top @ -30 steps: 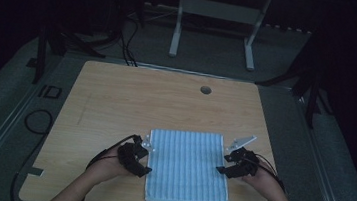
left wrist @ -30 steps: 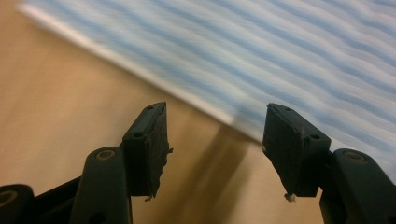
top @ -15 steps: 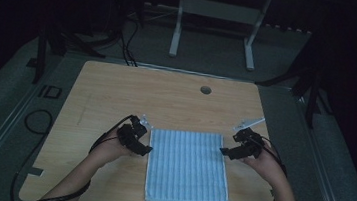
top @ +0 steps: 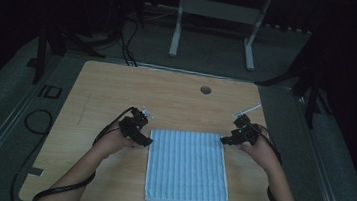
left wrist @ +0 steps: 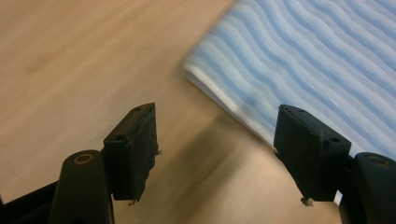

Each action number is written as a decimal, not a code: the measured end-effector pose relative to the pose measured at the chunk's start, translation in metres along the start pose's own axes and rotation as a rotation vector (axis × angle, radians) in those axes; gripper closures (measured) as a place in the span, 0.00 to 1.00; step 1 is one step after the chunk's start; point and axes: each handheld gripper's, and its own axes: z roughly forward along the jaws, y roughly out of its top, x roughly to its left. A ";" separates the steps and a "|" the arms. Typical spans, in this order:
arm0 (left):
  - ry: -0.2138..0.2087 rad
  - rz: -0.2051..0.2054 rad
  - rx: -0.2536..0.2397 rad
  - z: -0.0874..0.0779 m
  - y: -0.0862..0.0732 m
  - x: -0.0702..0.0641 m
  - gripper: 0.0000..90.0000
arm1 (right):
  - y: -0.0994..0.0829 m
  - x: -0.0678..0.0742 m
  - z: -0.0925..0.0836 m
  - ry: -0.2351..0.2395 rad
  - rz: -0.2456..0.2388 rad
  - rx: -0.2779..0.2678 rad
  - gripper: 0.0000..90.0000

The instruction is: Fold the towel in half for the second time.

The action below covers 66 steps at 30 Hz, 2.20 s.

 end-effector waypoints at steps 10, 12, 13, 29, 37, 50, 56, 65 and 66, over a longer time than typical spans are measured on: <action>-0.029 -0.030 -0.025 0.019 0.017 0.014 0.36 | 0.028 -0.008 0.030 -0.035 0.064 0.099 0.52; -0.032 -0.030 -0.022 0.024 0.018 0.016 0.37 | 0.029 -0.008 0.037 -0.038 0.057 0.112 0.53; -0.028 -0.023 -0.016 0.027 0.019 0.016 0.37 | 0.029 -0.008 0.040 -0.041 0.053 0.119 0.55; -0.141 -0.026 -0.021 0.043 0.024 0.018 0.86 | 0.029 -0.002 0.057 -0.019 0.008 0.172 0.92; -0.054 -0.014 -0.055 0.027 0.031 0.017 0.97 | 0.036 0.002 0.042 -0.054 -0.020 0.119 0.94; 0.059 0.027 -0.184 -0.041 0.042 0.017 0.97 | 0.058 0.022 -0.019 -0.103 -0.104 -0.055 0.94; 0.064 0.048 -0.234 -0.067 0.036 0.009 0.97 | 0.060 0.038 -0.044 -0.140 -0.152 -0.125 0.94; 0.010 0.074 -0.259 -0.076 0.008 -0.007 0.97 | 0.029 0.060 -0.056 -0.129 -0.204 -0.197 0.93; -0.008 0.075 -0.258 -0.075 0.005 -0.008 0.97 | 0.024 0.062 -0.055 -0.121 -0.206 -0.198 0.93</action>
